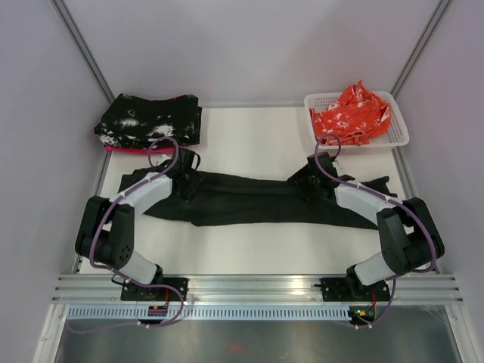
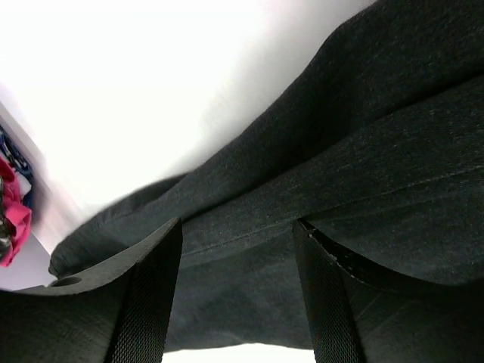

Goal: Fold and stack the trousers
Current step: Fold the trousers

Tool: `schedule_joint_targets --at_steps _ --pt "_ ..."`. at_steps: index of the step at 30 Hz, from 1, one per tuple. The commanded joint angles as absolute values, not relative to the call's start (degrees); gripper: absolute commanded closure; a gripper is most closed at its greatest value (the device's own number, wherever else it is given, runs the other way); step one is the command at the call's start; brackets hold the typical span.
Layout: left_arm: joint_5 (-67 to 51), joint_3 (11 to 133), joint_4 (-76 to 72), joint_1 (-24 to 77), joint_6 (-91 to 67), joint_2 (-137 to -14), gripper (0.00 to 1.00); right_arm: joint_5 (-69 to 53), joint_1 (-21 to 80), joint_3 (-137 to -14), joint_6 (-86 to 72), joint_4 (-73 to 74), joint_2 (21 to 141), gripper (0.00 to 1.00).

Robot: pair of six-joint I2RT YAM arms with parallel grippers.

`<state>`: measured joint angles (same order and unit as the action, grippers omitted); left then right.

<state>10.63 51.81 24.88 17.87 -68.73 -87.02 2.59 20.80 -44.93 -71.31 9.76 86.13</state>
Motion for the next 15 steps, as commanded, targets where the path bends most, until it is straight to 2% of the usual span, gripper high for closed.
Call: schedule_joint_targets --at_steps 1,5,6,9,12,14,15 --pt "14.5 54.3 23.4 18.3 -73.9 -89.7 0.39 5.4 21.0 -46.4 -73.9 6.6 87.1 0.33" --pt "16.3 57.6 24.3 18.4 -75.5 -92.7 0.55 5.1 21.1 -46.8 -73.2 5.6 90.2 0.35" --pt "17.3 58.6 25.1 18.6 -75.8 -93.2 0.67 5.1 21.1 -46.9 -73.3 5.5 90.7 0.35" --pt "18.7 61.7 26.7 19.2 -75.9 -94.9 0.86 5.4 21.7 -46.8 -73.7 4.0 92.5 0.38" --pt "19.6 63.4 26.2 19.2 -75.4 -96.7 0.98 6.5 21.9 -46.9 -73.7 3.7 93.8 0.46" --pt "20.2 64.8 26.5 19.2 -75.3 -98.8 0.98 6.9 22.0 -47.6 -73.7 3.9 94.5 0.53" --pt "20.6 65.3 26.9 19.2 -75.1 -99.6 0.98 7.0 21.9 -47.9 -73.0 4.0 94.6 0.6"
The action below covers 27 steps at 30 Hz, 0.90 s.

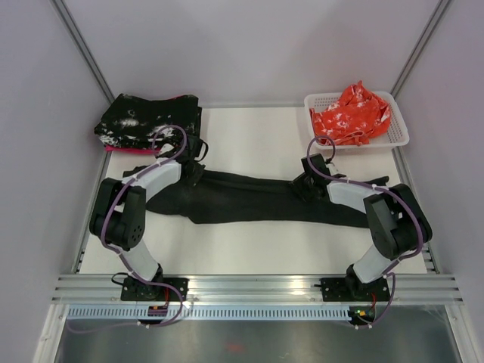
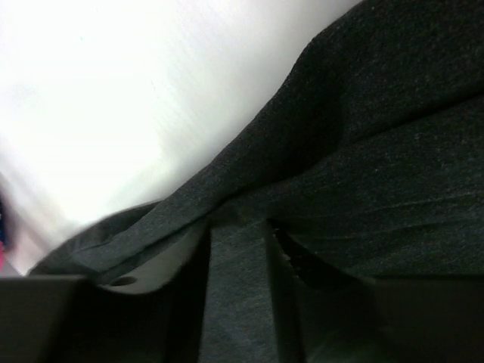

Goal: Fold and stack the trousers
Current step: Fold the trousers

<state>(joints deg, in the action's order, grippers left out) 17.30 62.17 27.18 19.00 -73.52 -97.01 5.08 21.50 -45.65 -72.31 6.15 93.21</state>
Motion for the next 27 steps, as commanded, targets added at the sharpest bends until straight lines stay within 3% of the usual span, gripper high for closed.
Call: schedule_joint_targets --at_steps 1,4,6,11,14,27 --pt "21.0 65.8 27.4 19.2 -75.1 -100.2 0.98 7.1 21.9 -48.8 -73.0 4.3 94.7 0.64" --pt "22.1 67.6 28.2 19.2 -74.8 -101.8 0.98 7.4 21.9 -50.8 -71.6 6.8 94.6 0.75" --pt "23.5 68.9 29.0 19.2 -74.3 -102.2 0.98 7.3 21.9 -53.3 -69.3 8.5 94.4 0.75" --pt "28.8 71.6 31.2 19.2 -74.3 -103.0 0.98 7.9 22.0 -55.8 -65.1 15.5 91.9 0.51" --pt "30.3 72.3 29.4 19.2 -72.9 -105.3 0.98 10.7 22.0 -53.4 -65.6 17.8 88.7 0.43" --pt "27.2 74.3 28.8 19.0 -71.1 -113.4 0.98 24.6 19.2 -42.4 -70.1 23.9 76.5 0.42"
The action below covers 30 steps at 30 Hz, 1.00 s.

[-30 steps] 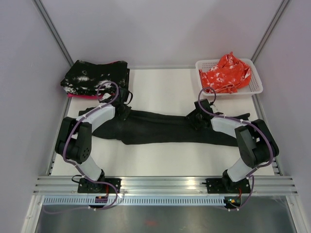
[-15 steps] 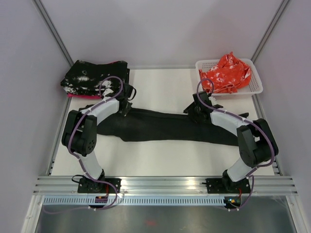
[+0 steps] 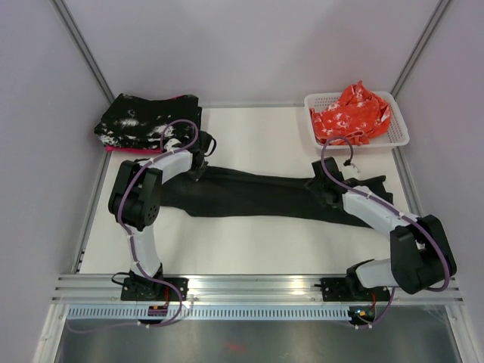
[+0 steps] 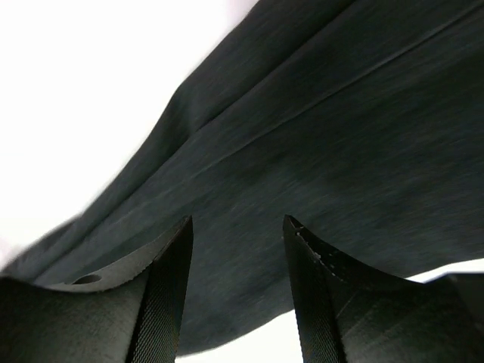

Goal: Fold and stack the trousers
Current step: Fold the trousers

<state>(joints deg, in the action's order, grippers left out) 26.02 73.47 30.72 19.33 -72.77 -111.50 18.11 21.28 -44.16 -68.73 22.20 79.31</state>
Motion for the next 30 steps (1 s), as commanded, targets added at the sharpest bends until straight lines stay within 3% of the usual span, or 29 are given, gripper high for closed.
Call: schedule_joint_targets --at_steps 1,6,12,21,27,30 --pt "27.2 74.1 28.7 19.0 -70.8 -113.3 0.98 25.2 17.9 -41.8 -69.5 23.4 76.3 0.43" --pt "28.6 73.7 28.7 18.8 -69.3 -113.1 0.98 24.2 8.5 -41.9 -63.6 22.2 78.5 0.44" --pt "28.5 72.7 27.9 18.6 -68.1 -112.8 0.98 24.9 6.4 -42.9 -60.8 18.9 83.2 0.49" --pt "29.4 70.8 27.6 18.2 -67.3 -110.9 0.98 30.3 6.1 -48.5 -57.0 19.3 86.9 0.81" --pt "29.4 70.0 27.9 18.1 -67.6 -111.4 0.98 35.4 5.9 -51.8 -53.5 19.4 88.4 0.92" --pt "29.5 70.0 27.9 18.1 -67.4 -111.4 0.98 35.3 5.5 -53.3 -51.4 18.5 91.4 0.93"
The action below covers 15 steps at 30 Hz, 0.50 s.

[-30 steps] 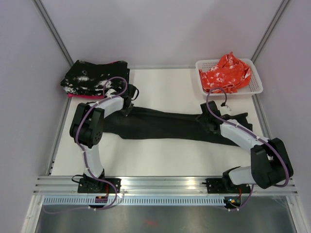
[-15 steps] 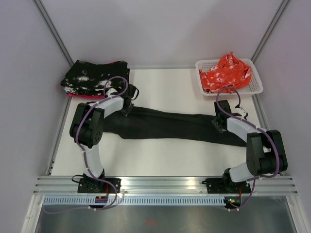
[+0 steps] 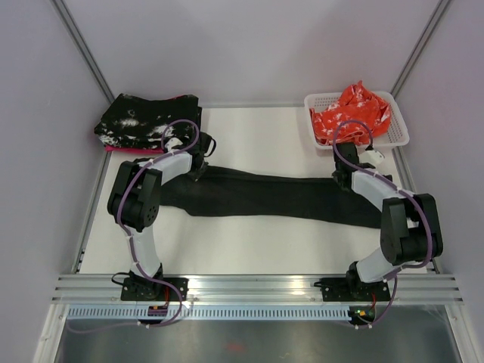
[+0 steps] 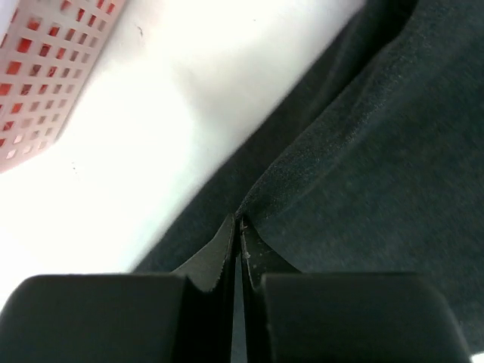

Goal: Fold and stack the trousers
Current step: Fold the trousers

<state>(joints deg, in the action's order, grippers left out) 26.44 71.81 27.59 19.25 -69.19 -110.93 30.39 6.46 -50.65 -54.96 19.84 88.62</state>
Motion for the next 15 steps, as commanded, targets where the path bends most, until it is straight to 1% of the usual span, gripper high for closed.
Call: schedule_joint_targets --at_steps 1,5,6,8,9,11,15 --pt "29.6 70.0 27.8 18.1 -67.2 -111.4 0.98 35.4 5.5 -54.5 -50.9 18.5 92.3 0.92" --pt "30.7 70.3 27.8 18.1 -67.2 -111.5 0.98 35.0 5.4 -56.7 -48.9 16.7 98.5 0.87" --pt "31.0 70.4 27.9 18.1 -67.0 -111.4 0.98 34.6 5.2 -57.2 -48.5 16.8 99.7 0.83" --pt "31.5 70.7 27.4 18.1 -66.1 -111.1 0.98 33.7 4.8 -59.1 -46.8 17.0 102.4 0.77" --pt "32.1 70.7 26.7 18.1 -63.9 -110.4 0.98 33.2 4.7 -59.6 -46.0 16.9 103.1 0.71" --pt "32.7 70.1 24.6 18.1 -61.3 -109.4 0.98 33.0 4.7 -60.4 -42.9 15.6 103.9 0.7" --pt "34.6 68.9 20.3 18.1 -57.6 -107.2 0.98 31.6 4.7 -59.1 -39.6 10.6 102.4 0.72"
